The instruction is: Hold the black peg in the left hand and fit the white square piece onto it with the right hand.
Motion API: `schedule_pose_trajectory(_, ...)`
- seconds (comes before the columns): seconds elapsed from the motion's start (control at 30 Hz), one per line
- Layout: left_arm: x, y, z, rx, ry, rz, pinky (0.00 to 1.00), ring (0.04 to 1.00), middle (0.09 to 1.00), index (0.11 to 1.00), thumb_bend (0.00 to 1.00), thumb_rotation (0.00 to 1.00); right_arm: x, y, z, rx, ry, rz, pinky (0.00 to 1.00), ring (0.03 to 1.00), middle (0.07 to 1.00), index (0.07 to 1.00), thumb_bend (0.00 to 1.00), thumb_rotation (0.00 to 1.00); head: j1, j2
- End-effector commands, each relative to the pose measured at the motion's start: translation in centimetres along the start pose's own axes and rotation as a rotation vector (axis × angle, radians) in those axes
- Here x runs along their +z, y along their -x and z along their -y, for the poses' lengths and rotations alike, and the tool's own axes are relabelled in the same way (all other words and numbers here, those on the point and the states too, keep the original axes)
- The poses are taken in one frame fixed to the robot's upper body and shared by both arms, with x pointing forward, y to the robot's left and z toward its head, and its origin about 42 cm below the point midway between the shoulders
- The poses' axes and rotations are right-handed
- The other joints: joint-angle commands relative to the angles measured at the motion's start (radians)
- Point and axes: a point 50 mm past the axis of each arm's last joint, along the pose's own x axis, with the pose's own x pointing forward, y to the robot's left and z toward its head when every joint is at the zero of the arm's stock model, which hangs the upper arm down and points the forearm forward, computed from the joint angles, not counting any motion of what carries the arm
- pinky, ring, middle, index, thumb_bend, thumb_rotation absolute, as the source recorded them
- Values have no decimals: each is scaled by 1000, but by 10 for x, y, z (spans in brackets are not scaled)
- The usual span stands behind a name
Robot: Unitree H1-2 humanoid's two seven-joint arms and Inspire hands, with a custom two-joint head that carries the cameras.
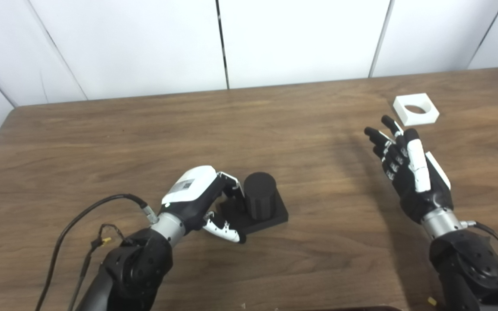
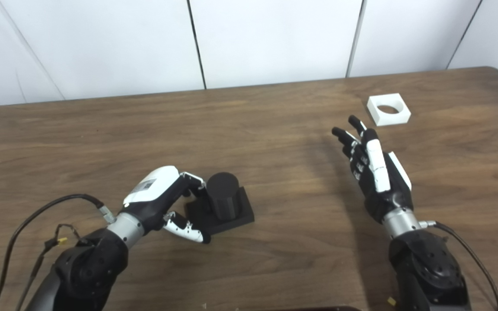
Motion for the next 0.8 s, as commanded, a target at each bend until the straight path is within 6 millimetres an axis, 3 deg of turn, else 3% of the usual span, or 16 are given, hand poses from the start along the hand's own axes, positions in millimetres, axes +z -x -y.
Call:
schedule_pose_trajectory(0.0,4,2,3,-31,11,27,695,719,664,621,887,73,15,-5,-5,7,2,75,1000,961,880,970,555,939,0,-1)
schedule_pose_trajectory(0.43,2,0,-8,-6,17,21,723,734,678,614,907,80,17,-7,-4,1,-2,76,1000,958,873,966,517,950,15,13)
schedule_pose_trajectory(0.6,2,6,-17,13,33,30,735,744,724,649,940,141,16,-7,-3,0,3,76,1000,966,879,978,505,958,23,11)
schedule_pose_trajectory(0.77,8,17,-32,53,49,35,679,737,722,685,996,196,15,-7,-2,1,12,72,1000,966,884,987,506,982,32,11)
